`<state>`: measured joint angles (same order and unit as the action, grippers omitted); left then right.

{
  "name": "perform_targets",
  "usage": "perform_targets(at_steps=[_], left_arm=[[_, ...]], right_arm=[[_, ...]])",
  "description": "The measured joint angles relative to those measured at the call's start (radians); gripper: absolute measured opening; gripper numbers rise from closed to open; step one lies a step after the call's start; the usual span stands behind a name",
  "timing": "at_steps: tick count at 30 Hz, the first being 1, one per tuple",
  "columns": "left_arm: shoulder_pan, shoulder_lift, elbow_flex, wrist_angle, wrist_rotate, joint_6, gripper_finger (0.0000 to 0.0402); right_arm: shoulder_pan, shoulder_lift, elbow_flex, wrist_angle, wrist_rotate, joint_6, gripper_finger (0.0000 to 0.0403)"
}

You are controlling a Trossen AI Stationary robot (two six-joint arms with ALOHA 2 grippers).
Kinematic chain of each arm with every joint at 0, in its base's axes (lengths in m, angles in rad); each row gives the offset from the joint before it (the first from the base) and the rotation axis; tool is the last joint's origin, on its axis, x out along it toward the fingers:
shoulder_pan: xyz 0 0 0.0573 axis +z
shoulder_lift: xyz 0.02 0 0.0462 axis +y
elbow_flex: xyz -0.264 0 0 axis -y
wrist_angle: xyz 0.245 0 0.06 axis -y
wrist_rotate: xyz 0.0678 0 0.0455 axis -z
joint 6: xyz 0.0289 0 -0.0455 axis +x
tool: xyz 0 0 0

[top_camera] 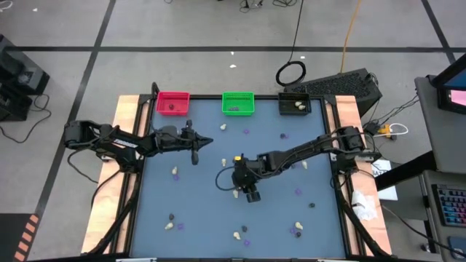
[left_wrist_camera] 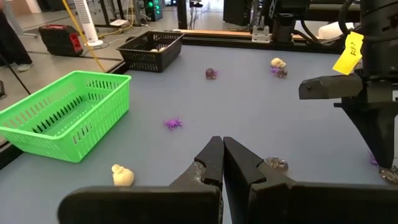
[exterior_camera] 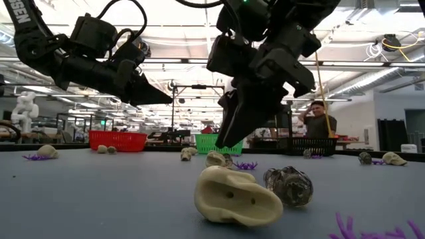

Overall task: Sort Halloween decoration
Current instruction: Put the black skull toy into the red bin

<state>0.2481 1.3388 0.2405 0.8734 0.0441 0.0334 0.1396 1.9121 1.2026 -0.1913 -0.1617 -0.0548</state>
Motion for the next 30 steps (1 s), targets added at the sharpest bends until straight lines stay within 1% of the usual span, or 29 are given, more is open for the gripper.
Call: perform_targets(at_steps=[6, 8, 12, 17, 21, 27, 30], left_arm=[[0.0, 0.0, 0.0, 0.0, 0.0, 0.0, 0.0006], [0.0, 0.0, 0.0, 0.0, 0.0, 0.004, 0.0006], [0.0, 0.0, 0.0, 0.0, 0.0, 0.006, 0.0006], [0.0, 0.0, 0.0, 0.0, 0.0, 0.006, 0.0006], [0.0, 0.0, 0.0, 0.0, 0.0, 0.006, 0.0006], [0.0, 0.0, 0.0, 0.0, 0.0, 0.006, 0.0006], [0.0, 0.0, 0.0, 0.0, 0.0, 0.006, 0.0006]], right_arm=[[-0.002, 0.002, 0.0, 0.0, -0.003, -0.009, 0.0146], [-0.002, 0.018, 0.0, 0.007, -0.024, -0.009, 0.0146], [-0.002, 0.063, 0.0, 0.023, -0.026, -0.01, 0.0146], [-0.002, 0.08, 0.001, 0.05, -0.027, 0.007, 0.0144], [-0.002, 0.081, 0.002, 0.05, -0.025, 0.009, 0.0124], [-0.003, 0.082, 0.002, 0.049, -0.023, 0.009, 0.0072], [-0.003, 0.082, 0.002, 0.049, -0.025, 0.009, 0.0068]])
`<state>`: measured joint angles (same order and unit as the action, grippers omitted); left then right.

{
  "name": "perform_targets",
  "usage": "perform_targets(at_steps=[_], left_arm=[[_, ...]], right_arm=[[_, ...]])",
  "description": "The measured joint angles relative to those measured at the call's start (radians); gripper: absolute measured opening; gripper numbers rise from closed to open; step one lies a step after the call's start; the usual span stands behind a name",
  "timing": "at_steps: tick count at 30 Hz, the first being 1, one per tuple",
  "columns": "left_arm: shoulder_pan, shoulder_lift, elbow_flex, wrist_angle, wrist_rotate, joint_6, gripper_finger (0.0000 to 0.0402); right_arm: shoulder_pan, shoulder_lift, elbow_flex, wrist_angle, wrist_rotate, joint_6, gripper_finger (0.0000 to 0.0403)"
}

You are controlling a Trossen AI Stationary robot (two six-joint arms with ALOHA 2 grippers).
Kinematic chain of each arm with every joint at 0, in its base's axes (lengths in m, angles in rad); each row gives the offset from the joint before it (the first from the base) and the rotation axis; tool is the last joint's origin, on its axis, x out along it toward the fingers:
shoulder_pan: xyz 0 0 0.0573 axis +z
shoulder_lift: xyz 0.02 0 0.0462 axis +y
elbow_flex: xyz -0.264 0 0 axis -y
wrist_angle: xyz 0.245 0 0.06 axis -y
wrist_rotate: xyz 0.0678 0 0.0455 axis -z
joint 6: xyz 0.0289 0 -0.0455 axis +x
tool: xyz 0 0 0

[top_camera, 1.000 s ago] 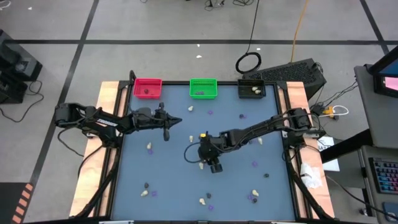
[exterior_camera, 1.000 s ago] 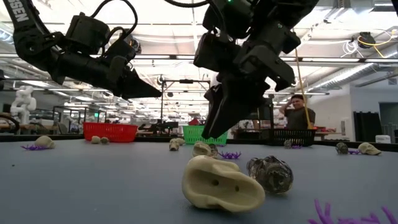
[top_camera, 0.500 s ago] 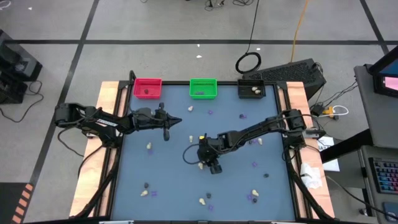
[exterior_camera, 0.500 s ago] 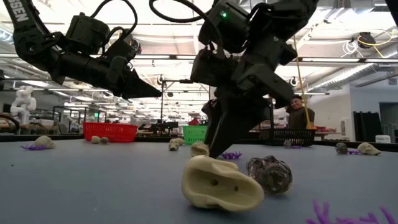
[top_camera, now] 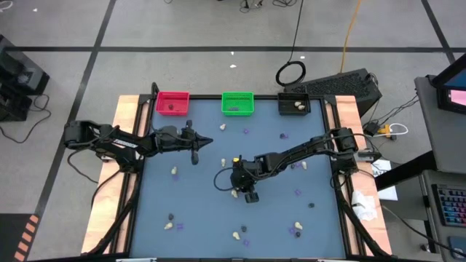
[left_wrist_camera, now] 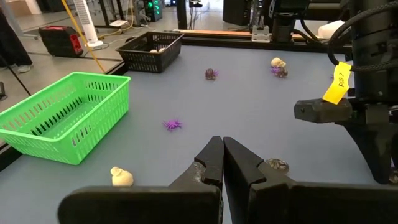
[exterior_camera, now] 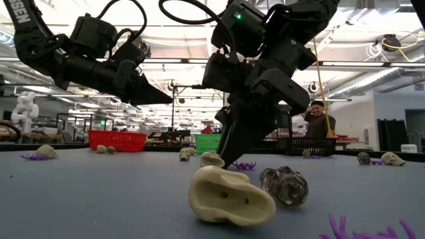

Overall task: Sort Halloween decoration
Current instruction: Put the black skull toy into the red bin

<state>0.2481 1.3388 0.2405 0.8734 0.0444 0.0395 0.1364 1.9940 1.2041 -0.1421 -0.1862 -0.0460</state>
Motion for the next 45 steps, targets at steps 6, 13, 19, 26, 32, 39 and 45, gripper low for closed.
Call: perform_targets(at_steps=[6, 13, 19, 26, 32, 39, 45], left_arm=[[0.0, 0.0, 0.0, 0.0, 0.0, 0.0, 0.0006], [0.0, 0.0, 0.0, -0.002, 0.0, -0.007, 0.0006], [0.0, 0.0, 0.0, -0.031, 0.006, -0.03, 0.0006], [0.0, 0.0, 0.0, -0.048, 0.02, -0.187, 0.0006], [-0.001, 0.0, 0.02, -0.043, 0.056, -0.421, 0.0006], [-0.004, 0.0, 0.044, -0.043, 0.125, -0.6, 0.0055], [-0.009, 0.0, 0.045, -0.032, 0.101, -0.611, 0.014]], right_arm=[[0.0, -0.004, 0.018, -0.021, -0.001, 0.011, 0.0079], [-0.004, -0.003, 0.083, -0.074, 0.001, -0.019, 0.0071], [-0.024, -0.004, 0.156, -0.152, 0.054, -0.075, 0.0072], [-0.047, -0.004, 0.284, -0.313, 0.294, -0.247, 0.0072], [-0.064, -0.005, 0.377, -0.371, 0.53, -0.427, 0.007], [-0.085, -0.005, 0.448, -0.393, 0.681, -0.587, 0.0069], [-0.104, -0.013, 0.498, -0.442, 0.732, -0.612, 0.0069]])
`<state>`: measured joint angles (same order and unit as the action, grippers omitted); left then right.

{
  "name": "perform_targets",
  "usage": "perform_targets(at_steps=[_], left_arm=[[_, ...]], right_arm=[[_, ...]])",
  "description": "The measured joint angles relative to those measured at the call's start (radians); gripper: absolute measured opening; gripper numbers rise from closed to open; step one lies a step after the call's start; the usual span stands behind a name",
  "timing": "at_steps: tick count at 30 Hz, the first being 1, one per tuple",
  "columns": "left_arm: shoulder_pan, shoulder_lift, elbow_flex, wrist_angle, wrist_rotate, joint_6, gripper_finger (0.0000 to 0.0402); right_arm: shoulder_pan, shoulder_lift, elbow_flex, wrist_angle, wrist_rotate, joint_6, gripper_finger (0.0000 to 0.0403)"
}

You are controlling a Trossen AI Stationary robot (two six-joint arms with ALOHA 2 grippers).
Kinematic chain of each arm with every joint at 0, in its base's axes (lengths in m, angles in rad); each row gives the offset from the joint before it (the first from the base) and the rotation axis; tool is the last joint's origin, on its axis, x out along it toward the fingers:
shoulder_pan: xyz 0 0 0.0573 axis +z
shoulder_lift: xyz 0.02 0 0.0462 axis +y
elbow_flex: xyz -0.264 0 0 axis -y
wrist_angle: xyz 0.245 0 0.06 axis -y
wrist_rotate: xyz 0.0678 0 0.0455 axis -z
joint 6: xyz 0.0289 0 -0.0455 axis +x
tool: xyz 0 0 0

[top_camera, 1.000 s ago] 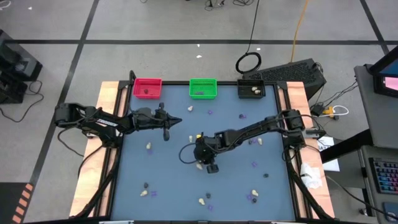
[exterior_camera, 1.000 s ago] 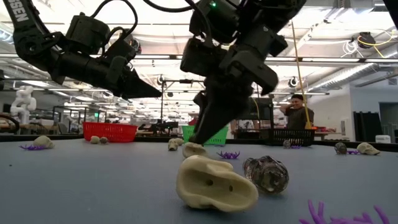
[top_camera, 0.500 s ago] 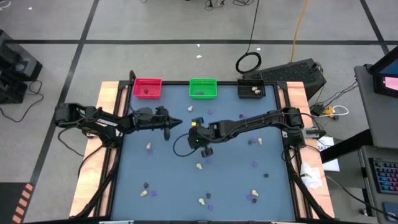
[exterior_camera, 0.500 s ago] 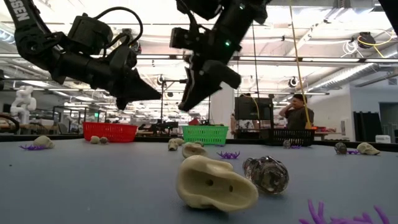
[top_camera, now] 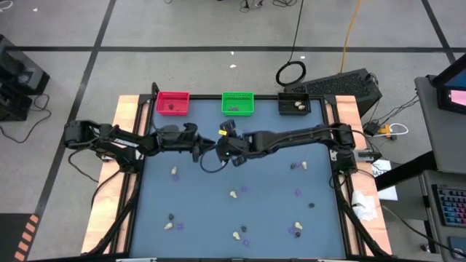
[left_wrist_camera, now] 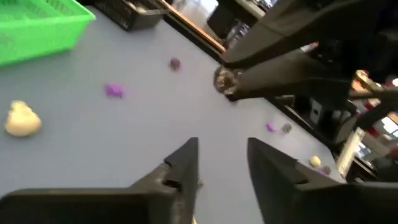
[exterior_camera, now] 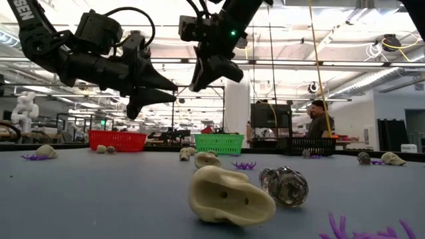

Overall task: Sort Halloween decoration
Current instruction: Put the black skull toy into the red bin

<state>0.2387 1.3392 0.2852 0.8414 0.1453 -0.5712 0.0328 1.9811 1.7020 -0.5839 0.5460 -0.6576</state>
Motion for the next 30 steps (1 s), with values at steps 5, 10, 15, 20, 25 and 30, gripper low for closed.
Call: perform_targets(at_steps=[5, 10, 15, 20, 25, 30], left_arm=[[0.0, 0.0, 0.0, 0.099, -0.016, -0.038, 0.0195], [0.002, 0.0, 0.011, 0.144, -0.019, -0.076, 0.0207], [0.002, 0.0, 0.028, 0.148, -0.036, -0.077, 0.0207], [0.002, 0.0, 0.032, 0.149, -0.049, -0.077, 0.0207], [0.002, 0.0, 0.032, 0.161, -0.061, -0.078, 0.0198], [0.001, 0.0, 0.032, 0.175, -0.061, -0.078, 0.0145]], right_arm=[[-0.005, -0.016, 0.002, 0.047, 0.002, -0.02, 0.0069], [-0.005, -0.025, 0.001, 0.094, -0.026, -0.027, 0.0069], [-0.005, -0.025, 0.001, 0.138, -0.053, -0.047, 0.0069], [-0.005, -0.025, 0.001, 0.156, -0.053, -0.045, 0.0069], [-0.005, -0.025, 0.001, 0.179, -0.053, -0.045, 0.007], [-0.005, -0.025, 0.001, 0.192, -0.052, -0.047, 0.007]])
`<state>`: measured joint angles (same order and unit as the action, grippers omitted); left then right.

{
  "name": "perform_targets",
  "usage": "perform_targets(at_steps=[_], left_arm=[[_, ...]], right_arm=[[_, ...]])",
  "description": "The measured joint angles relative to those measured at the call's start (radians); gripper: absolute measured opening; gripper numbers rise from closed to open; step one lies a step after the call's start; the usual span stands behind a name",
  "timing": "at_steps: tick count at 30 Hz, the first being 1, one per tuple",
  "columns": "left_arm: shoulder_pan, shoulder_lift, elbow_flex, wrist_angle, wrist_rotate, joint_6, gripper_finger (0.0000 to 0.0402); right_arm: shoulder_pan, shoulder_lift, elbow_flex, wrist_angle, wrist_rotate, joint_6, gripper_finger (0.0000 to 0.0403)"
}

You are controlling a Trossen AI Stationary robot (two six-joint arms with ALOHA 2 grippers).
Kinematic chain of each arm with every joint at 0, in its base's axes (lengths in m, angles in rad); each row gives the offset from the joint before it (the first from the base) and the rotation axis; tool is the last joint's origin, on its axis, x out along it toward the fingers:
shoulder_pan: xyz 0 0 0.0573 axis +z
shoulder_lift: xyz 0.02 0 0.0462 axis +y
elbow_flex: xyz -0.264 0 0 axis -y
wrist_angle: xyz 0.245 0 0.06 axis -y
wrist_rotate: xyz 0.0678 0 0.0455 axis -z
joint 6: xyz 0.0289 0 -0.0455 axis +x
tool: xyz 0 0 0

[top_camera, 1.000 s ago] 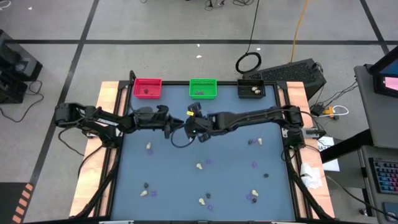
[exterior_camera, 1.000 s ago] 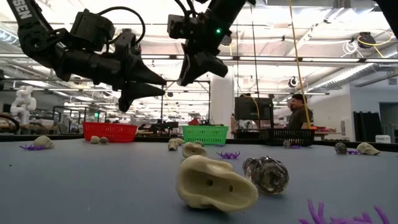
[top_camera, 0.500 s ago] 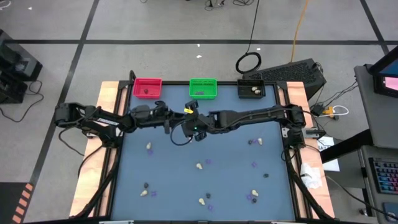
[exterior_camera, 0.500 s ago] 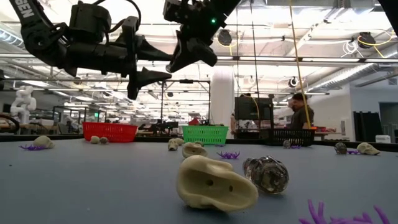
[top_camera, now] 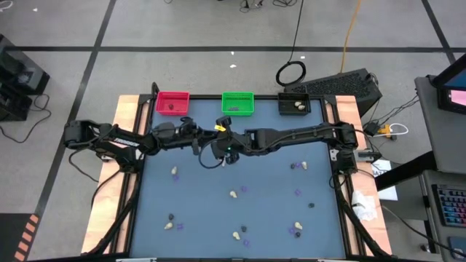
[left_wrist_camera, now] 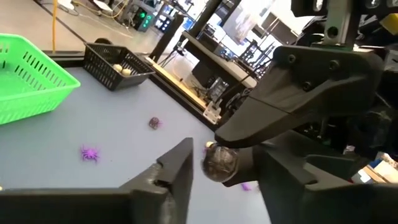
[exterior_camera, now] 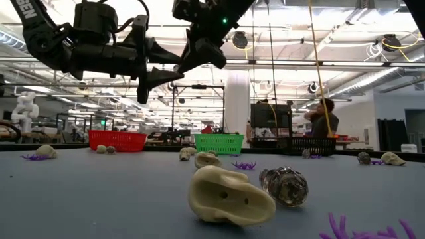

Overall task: Sort Halloween decoration
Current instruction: Put the black skull toy into the red bin

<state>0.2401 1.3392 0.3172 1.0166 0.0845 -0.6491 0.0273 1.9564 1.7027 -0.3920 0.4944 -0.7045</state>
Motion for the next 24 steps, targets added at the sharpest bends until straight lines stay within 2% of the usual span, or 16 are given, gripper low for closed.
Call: perform_targets(at_steps=[7, 15, 18, 24], left_arm=[[0.001, 0.0, 0.0, -0.001, -0.003, 0.001, 0.0056], [0.002, 0.0, 0.0, -0.001, -0.004, 0.026, 0.0053], [0.002, 0.0, 0.0, 0.0, -0.003, 0.027, 0.0053], [0.003, 0.0, 0.0, -0.001, -0.004, 0.027, 0.0053]], right_arm=[[0.0, 0.0, -0.001, 0.012, 0.004, -0.02, 0.007], [0.0, 0.0, -0.001, 0.016, 0.003, 0.005, 0.0083], [0.0, 0.001, -0.001, 0.029, 0.006, 0.008, 0.0108], [0.022, -0.011, -0.001, 0.028, 0.086, 0.01, 0.0173]])
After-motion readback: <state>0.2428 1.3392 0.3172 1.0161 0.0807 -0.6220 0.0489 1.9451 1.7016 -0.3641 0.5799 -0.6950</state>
